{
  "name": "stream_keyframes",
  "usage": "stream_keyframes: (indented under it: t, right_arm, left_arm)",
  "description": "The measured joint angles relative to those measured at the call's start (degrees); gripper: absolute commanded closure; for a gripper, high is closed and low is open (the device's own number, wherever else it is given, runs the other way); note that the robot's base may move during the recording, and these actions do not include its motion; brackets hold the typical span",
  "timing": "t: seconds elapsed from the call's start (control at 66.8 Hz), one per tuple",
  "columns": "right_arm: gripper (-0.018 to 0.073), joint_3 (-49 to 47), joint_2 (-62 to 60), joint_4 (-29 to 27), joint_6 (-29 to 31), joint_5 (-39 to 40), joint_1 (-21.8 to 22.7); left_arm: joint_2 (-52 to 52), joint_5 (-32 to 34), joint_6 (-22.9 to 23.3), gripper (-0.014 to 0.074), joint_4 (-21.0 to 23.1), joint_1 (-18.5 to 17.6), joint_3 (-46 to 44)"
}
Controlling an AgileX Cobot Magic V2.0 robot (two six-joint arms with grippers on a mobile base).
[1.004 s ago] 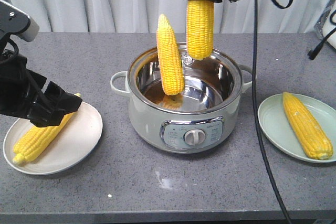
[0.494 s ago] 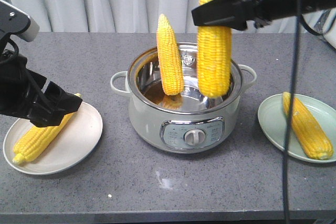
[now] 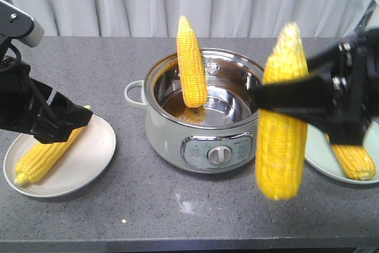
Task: Distribute corn equally
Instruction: 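Lift the corn cob out of the pot with the right gripper, then reach the left gripper into the pot and grasp the last corn cob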
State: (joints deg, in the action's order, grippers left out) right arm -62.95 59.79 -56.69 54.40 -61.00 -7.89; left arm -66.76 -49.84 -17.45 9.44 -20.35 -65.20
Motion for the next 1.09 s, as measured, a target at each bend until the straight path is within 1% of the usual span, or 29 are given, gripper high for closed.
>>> stream_keyframes:
  t: [0.165,0.389,0.479,0.584,0.629,0.689,0.779,0.839,0.899,0.959,1.004,1.063,1.093]
  right_arm:
    - [0.0397,5.0,-6.0,0.5,0.0,0.7,0.0]
    - [0.0397,6.2,-10.0,0.8,0.0,0.9,0.0]
    - [0.0397,6.2,-10.6,0.6,0.0,0.5,0.0]
    - [0.0397,6.2,-10.6,0.2,0.0,0.1,0.0]
    - [0.0397,6.2,-10.6,0.1,0.0,-0.1,0.0]
    - [0.0397,6.2,-10.6,0.1,0.0,-0.2,0.0]
    - [0.0397,6.2,-10.6,0.1,0.0,-0.2,0.0]
    - [0.0397,6.2,-10.6,0.1,0.0,-0.3,0.0]
    - [0.0397,6.2,-10.6,0.0,0.0,-0.3,0.0]
    - [0.0397,6.2,-10.6,0.0,0.0,-0.4,0.0]
    - [0.0397,6.2,-10.6,0.0,0.0,-0.5,0.0]
    - [0.0397,6.2,-10.6,0.0,0.0,-0.5,0.0]
    - [0.0397,6.2,-10.6,0.0,0.0,-0.5,0.0]
  left_arm:
    - [0.0,0.0,0.0,0.0037,0.5,0.0,0.0]
    - [0.0,1.4,0.0,0.0037,2.7,0.0,0.0]
    - [-0.1,2.7,0.0,0.0037,4.4,0.0,0.0]
    - [-1.2,4.2,-0.7,0.0037,8.2,0.0,0.0]
    - [-1.9,4.7,-1.7,0.0037,10.2,0.0,-0.1]
    - [-3.4,4.7,-4.4,0.0037,12.9,0.0,-0.7]
    - [-5.8,4.5,-10.1,0.0037,18.6,-0.1,-2.6]
    - [-7.2,4.5,-13.5,0.0037,21.8,-0.8,-4.5]
    - [-8.9,4.5,-16.3,0.0037,23.3,-2.4,-6.5]
    - [-10.8,4.7,-17.6,0.0037,23.4,-4.5,-8.4]
    - [-12.4,5.0,-17.6,0.0037,22.4,-6.2,-9.7]
    - [-14.2,5.3,-16.6,0.0037,19.9,-8.8,-11.8]
    - [-15.5,5.4,-15.2,0.0037,17.6,-10.0,-12.8]
